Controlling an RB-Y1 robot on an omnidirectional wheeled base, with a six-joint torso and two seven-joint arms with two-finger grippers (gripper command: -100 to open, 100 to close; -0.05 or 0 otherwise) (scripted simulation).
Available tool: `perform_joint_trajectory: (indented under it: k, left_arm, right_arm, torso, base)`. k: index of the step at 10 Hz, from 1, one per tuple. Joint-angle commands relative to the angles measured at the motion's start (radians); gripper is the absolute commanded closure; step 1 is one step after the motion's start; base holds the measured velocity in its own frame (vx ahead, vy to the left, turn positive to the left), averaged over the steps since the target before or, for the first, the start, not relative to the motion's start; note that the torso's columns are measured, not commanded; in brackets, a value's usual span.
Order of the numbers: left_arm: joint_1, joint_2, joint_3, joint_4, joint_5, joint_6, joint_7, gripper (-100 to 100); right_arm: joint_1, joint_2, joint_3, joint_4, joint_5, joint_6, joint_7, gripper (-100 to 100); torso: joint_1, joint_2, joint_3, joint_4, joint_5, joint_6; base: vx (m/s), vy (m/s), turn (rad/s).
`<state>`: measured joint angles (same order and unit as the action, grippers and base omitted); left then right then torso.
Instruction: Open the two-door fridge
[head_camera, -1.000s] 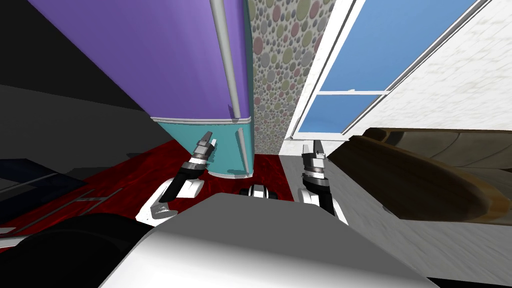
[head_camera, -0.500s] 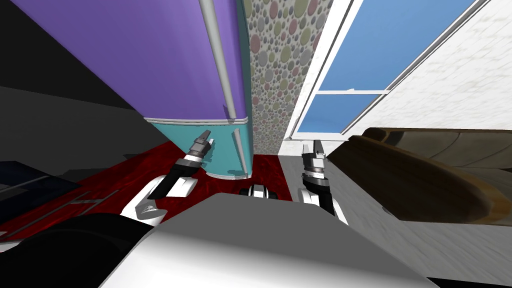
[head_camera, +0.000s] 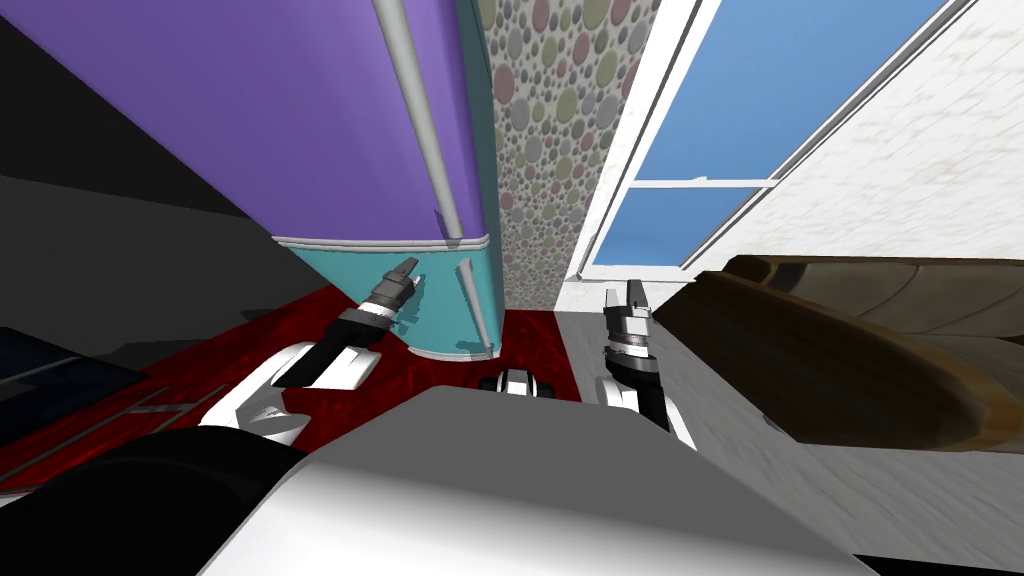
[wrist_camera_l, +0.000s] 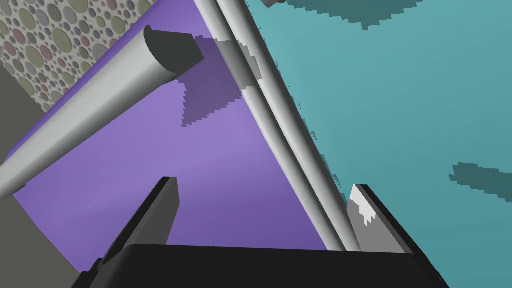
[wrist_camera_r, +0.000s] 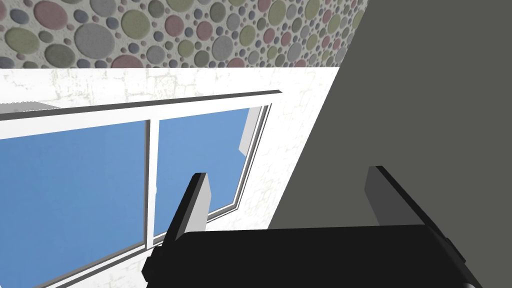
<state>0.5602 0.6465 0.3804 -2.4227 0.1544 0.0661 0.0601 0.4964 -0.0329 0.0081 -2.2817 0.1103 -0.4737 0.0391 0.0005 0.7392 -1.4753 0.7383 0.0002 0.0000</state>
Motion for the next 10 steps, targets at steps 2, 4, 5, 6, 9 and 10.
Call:
perform_joint_trajectory:
  k: [2,4,5,6,9,10]
  left_arm:
    - [0.003,0.090,0.057,0.003,0.020,0.094,0.024,-100]
    - [0.005,0.127,0.081,0.003,0.028,0.129,0.034,-100]
    - [0.006,0.165,0.104,0.003,0.036,0.164,0.044,-100]
    - [0.008,0.197,0.127,0.002,0.044,0.188,0.053,-100]
    - [0.012,0.272,0.171,-0.003,0.060,0.261,0.071,-100]
    - [0.014,0.303,0.191,-0.008,0.067,0.290,0.079,-100]
  right_arm:
    - [0.000,0.000,0.000,0.000,0.000,0.000,0.000,0]
    - [0.000,0.000,0.000,0.000,0.000,0.000,0.000,0]
    - [0.000,0.000,0.000,0.000,0.000,0.000,0.000,0]
    - [0.000,0.000,0.000,0.000,0.000,0.000,0.000,0]
    - [0.000,0.000,0.000,0.000,0.000,0.000,0.000,0]
    - [0.000,0.000,0.000,0.000,0.000,0.000,0.000,0]
  torso:
    - [0.000,-0.001,-0.001,0.000,0.000,0.000]
    - [-0.001,-0.002,-0.001,-0.001,0.000,0.000]
    - [0.000,-0.001,-0.001,-0.001,0.000,0.000]
    - [0.000,-0.001,0.000,0.000,0.000,0.000]
    - [0.000,-0.001,-0.001,0.000,0.000,0.000]
    - [-0.001,-0.002,-0.001,-0.001,0.000,0.000]
  base:
    - [0.030,-0.041,-0.006]
    - [0.045,-0.054,-0.007]
    - [0.027,-0.036,-0.007]
    - [0.033,-0.052,-0.014]
    - [0.035,-0.042,-0.006]
    - [0.050,-0.073,-0.011]
